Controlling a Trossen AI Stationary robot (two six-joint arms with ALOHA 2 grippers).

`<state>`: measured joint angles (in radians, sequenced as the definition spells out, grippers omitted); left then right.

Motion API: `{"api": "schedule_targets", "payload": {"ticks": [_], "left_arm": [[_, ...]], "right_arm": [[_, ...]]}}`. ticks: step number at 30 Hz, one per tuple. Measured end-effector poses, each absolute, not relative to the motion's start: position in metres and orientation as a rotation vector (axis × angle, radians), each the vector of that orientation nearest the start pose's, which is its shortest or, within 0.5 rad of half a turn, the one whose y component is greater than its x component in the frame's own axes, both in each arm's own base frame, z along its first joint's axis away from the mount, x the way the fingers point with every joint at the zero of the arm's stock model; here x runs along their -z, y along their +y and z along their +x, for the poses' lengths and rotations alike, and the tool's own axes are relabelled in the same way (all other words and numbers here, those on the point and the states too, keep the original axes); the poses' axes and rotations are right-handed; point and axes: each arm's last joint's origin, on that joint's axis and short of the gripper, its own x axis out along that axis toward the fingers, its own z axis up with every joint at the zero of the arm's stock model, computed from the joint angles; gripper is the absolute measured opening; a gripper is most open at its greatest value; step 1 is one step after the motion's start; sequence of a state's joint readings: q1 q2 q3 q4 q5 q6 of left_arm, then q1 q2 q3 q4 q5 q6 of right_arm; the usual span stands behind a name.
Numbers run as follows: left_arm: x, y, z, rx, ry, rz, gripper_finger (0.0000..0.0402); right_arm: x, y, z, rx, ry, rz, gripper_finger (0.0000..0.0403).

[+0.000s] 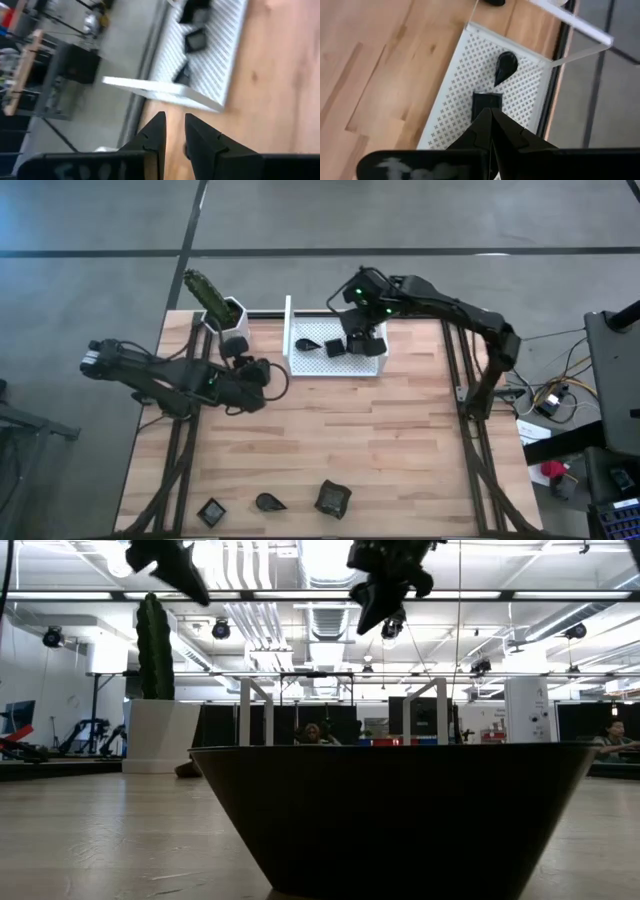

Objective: Pick & Place Mini shaped plates
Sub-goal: Stack the black drop-shaped plate on top of the black drop-shaped plate on the shelf

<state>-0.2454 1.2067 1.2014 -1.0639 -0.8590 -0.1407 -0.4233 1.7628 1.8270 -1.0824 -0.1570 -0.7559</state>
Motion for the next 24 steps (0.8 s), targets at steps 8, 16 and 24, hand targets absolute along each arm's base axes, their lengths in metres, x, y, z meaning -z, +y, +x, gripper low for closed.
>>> {"api": "schedule_targets", "payload": {"ticks": [8,16,24], "left_arm": [[-0.299,-0.026,0.214,-0.512,0.968,0.376,0.0069],[-0.272,-0.010,0.217,-0.453,1.026,0.302,0.0069],[-0.262,0.024,0.219,-0.388,1.075,0.194,0.0069]], "right_arm": [[-0.366,-0.119,0.293,-0.087,0.922,-0.374,0.0008],[-0.371,-0.093,0.254,-0.040,0.802,-0.364,0.0008],[-0.374,-0.076,0.221,0.013,0.687,-0.326,0.0008]]}}
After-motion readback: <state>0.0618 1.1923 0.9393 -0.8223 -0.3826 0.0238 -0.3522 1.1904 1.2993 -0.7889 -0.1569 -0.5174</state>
